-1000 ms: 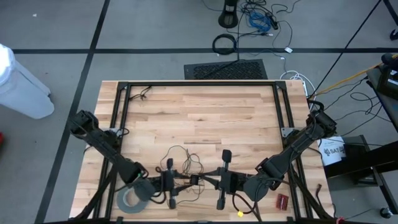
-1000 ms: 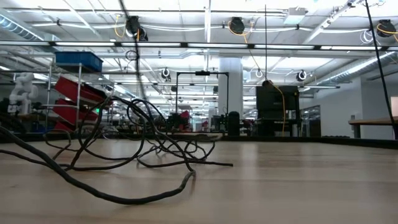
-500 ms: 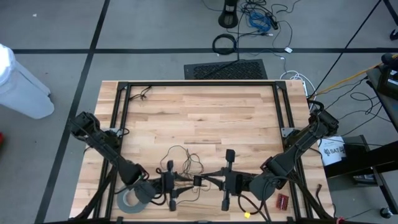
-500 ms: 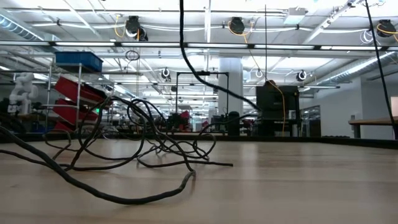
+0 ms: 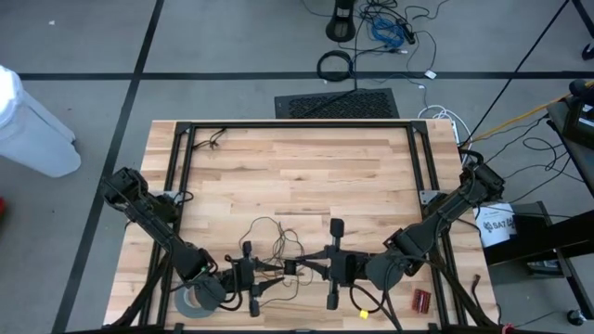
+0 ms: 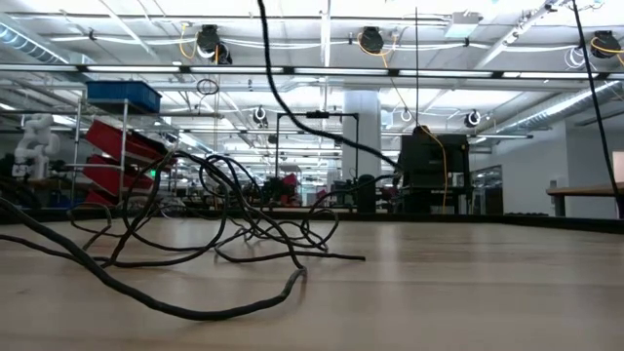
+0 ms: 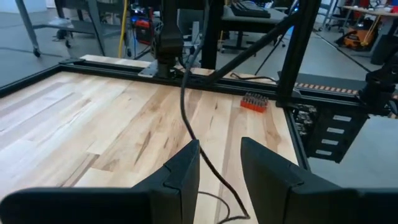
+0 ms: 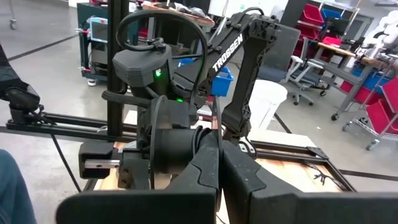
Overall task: Coil cords
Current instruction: Coil the black wire onto the spool
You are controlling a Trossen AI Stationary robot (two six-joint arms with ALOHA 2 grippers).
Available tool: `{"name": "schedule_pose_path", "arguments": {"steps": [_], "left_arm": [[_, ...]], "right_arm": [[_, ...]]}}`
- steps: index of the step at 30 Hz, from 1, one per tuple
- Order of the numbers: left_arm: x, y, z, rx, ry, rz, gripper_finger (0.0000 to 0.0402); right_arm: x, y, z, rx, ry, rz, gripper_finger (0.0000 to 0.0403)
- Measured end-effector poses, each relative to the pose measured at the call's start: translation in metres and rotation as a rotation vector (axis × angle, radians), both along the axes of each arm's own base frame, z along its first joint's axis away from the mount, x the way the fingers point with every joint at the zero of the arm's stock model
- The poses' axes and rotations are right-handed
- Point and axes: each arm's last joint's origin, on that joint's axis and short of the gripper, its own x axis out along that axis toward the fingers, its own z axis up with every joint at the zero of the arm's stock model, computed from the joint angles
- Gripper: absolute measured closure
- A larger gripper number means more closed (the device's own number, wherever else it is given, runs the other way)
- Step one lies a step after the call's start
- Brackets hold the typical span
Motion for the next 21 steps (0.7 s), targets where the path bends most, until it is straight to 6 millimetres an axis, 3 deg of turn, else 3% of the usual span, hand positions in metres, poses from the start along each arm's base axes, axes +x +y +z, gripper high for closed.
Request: {"name": "schedule_pose_path", "arguments": {"steps": [13, 21], "left_arm": [[0.009, 0.004, -0.011, 0.019, 0.019, 0.025, 0.0278], [0.01, 0.001, -0.011, 0.024, 0.036, -0.075, 0.0278]], "right_arm": [[-0.002, 0.002, 0.001, 0.022, -0.007, 0.004, 0.0403], [-0.004, 0.005, 0.001, 0.021, -0.007, 0.01, 0.0403]]}}
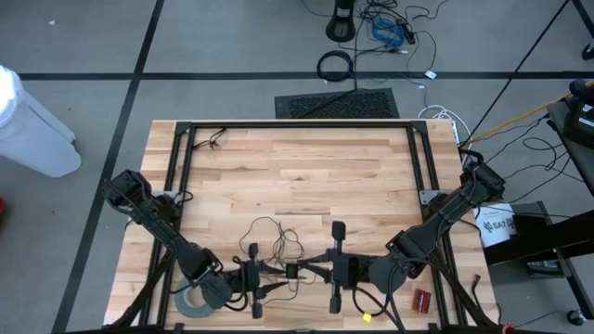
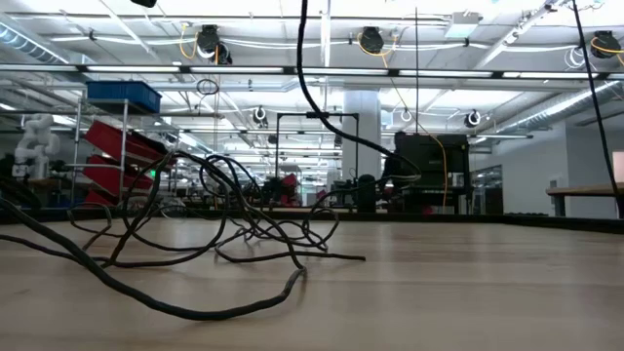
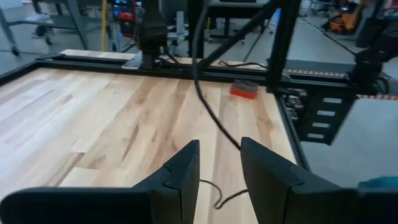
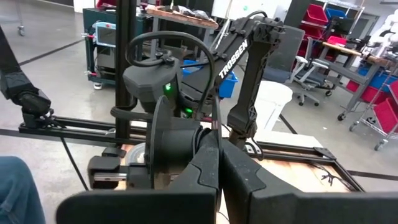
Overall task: Coil cords
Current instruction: Coil the black wire onto the spool
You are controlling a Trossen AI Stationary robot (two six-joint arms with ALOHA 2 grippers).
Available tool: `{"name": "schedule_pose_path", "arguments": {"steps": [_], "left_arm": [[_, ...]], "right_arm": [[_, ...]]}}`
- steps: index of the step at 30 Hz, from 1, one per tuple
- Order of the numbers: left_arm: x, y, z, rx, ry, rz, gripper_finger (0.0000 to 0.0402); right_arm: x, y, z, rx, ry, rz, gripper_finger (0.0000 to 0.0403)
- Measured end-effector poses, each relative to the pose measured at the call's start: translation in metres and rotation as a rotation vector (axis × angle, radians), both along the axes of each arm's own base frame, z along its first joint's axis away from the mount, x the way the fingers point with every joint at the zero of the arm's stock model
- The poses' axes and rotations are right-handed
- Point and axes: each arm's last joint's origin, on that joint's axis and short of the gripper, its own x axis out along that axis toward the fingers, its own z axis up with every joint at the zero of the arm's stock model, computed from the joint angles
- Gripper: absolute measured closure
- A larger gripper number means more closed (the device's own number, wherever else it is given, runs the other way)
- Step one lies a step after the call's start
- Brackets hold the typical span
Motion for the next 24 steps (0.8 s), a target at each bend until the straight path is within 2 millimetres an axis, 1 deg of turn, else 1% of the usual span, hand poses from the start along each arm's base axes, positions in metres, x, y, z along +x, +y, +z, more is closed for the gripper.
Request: {"name": "schedule_pose_path", "arguments": {"steps": [20, 24], "left_arm": [[0.0035, 0.0033, 0.0016, -0.018, -0.013, 0.01, 0.0278], [0.0046, 0.0048, 0.0016, -0.017, -0.014, 0.019, 0.029]], "right_arm": [[0.0002, -0.0002, -0.0001, 0.007, 0.0, -0.001, 0.0403], [0.0002, -0.0001, -0.0002, 0.007, 0.0, 0.0, 0.0403]]}}
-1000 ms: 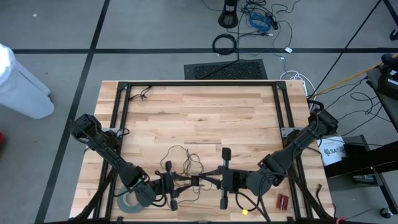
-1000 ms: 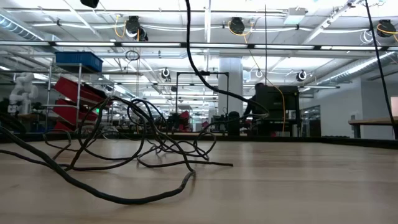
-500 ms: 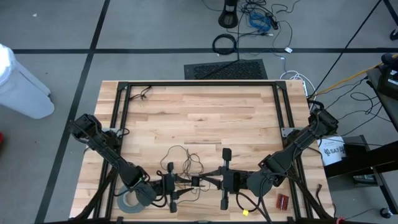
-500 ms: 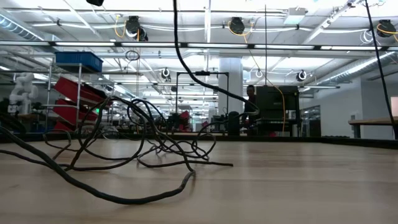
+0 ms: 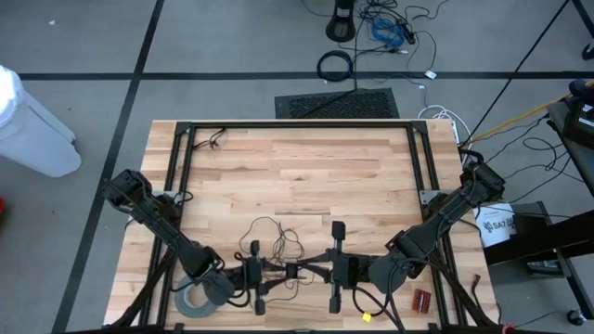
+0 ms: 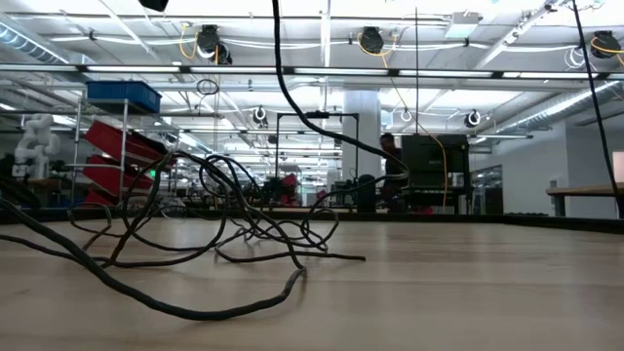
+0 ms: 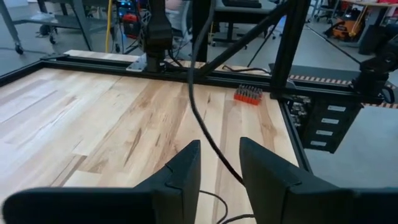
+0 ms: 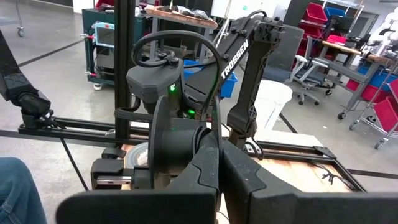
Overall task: Coil cords
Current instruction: Coil the black wire onto the spool
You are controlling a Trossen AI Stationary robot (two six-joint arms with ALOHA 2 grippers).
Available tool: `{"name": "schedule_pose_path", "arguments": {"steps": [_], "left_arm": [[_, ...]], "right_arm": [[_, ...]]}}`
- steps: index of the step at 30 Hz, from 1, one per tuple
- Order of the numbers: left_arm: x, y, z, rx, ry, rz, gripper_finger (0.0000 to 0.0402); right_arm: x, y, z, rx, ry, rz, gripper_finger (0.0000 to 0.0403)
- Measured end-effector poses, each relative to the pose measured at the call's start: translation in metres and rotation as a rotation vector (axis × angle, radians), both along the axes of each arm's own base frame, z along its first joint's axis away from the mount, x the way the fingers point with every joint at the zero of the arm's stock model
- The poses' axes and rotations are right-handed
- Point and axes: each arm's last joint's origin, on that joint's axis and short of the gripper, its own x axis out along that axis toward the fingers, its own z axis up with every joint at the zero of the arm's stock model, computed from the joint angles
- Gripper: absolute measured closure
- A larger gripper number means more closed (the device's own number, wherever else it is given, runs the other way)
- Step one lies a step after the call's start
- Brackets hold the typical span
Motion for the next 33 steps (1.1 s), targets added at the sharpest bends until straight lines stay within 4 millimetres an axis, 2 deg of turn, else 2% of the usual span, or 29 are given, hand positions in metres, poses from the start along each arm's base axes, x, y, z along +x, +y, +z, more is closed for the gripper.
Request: {"name": "schedule_pose_path", "arguments": {"steps": [8, 22, 28, 33], "left_arm": [[0.0, 0.0, 0.0, 0.01, -0.002, 0.015, 0.0391], [-0.009, -0.003, 0.004, 0.05, 0.015, 0.008, 0.0399], [-0.03, 0.005, 0.019, -0.009, 0.066, 0.076, 0.0399], [-0.045, 0.0, 0.03, -0.021, 0.033, 0.081, 0.04]], "right_arm": [[-0.001, 0.001, 0.0, -0.003, 0.0, 0.003, 0.0403], [-0.002, 0.003, -0.001, -0.021, 0.009, 0.011, 0.0403], [-0.003, 0.004, -0.002, -0.031, 0.016, 0.014, 0.0403], [-0.003, 0.004, -0.002, -0.023, 0.016, 0.016, 0.0403]]}}
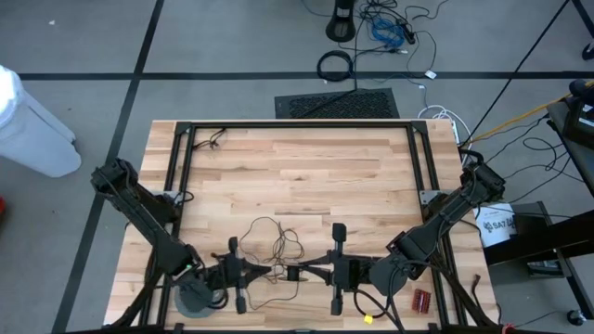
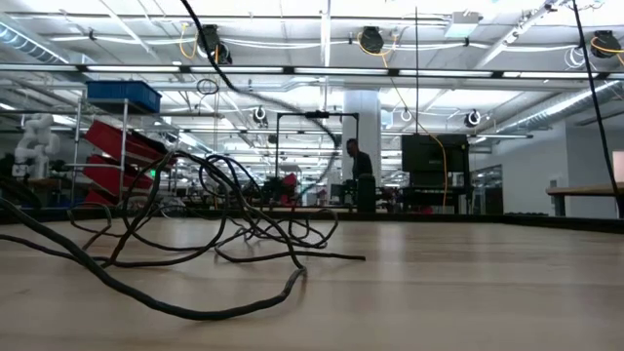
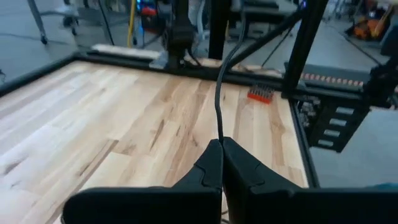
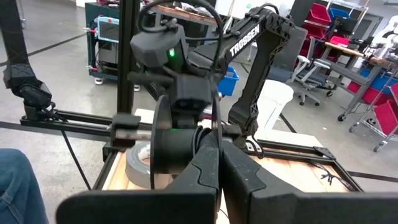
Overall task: Coil cords
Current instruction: Coil the black wire onto the spool
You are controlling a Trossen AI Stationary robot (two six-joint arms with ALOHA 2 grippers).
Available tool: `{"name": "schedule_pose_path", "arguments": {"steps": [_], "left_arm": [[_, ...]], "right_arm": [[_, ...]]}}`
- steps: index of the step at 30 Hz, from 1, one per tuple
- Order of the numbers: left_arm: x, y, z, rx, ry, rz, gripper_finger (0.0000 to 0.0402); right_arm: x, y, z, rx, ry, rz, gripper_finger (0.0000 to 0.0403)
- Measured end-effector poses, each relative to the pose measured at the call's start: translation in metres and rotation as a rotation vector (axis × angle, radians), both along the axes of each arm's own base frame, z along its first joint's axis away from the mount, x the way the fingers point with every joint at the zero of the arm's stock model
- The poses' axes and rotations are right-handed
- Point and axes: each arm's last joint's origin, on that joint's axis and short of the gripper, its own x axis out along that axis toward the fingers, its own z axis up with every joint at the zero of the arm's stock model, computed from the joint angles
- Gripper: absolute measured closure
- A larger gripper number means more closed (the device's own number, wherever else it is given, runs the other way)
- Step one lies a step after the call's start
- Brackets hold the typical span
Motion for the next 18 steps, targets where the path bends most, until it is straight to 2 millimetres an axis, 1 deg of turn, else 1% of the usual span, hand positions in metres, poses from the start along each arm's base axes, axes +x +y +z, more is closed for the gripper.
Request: {"name": "schedule_pose_path", "arguments": {"steps": [7, 13, 18], "left_arm": [[-0.01, -0.005, 0.004, 0.03, -0.031, 0.048, 0.04], [-0.025, -0.007, 0.02, 0.01, -0.067, 0.017, 0.04], [-0.04, -0.01, 0.031, 0.001, -0.091, -0.012, 0.04]], "right_arm": [[0.0, 0.001, -0.001, 0.023, 0.012, 0.047, 0.0403], [-0.001, 0.001, -0.006, -0.002, 0.059, 0.045, 0.0403], [0.001, 0.0, -0.014, -0.067, 0.102, 0.03, 0.0403]]}}
